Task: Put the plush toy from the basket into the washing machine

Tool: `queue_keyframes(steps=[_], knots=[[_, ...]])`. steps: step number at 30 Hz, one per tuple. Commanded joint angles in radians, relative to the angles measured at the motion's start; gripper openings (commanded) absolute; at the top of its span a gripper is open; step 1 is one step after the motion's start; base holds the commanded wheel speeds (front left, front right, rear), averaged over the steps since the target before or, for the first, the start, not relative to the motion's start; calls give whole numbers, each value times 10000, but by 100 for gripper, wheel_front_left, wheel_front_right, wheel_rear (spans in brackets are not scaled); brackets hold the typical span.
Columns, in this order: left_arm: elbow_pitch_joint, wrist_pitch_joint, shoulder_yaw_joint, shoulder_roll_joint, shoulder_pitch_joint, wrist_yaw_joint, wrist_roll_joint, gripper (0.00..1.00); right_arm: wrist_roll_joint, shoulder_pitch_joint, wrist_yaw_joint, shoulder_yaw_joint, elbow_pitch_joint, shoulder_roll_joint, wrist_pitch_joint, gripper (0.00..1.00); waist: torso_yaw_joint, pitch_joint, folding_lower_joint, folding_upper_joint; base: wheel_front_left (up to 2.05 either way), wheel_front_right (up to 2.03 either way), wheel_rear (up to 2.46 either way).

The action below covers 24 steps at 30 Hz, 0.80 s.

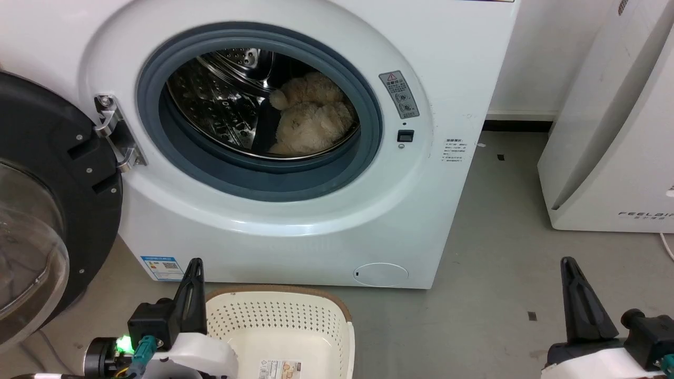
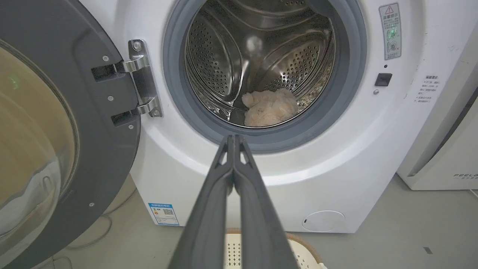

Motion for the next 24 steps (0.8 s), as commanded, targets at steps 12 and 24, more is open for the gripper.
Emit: queue_keyframes(steps=[12,24], knots=[[-274,299,-22,1,132,-40,125,0,-160,-164,-2,121,20,-1,321,0,-55,-21,0,-1,0,0,0],[-472,544,-32,-4,174,-59,177,0,-283,-223,-3,209,28,-2,567,0,-107,-40,0,-1,0,0,0]])
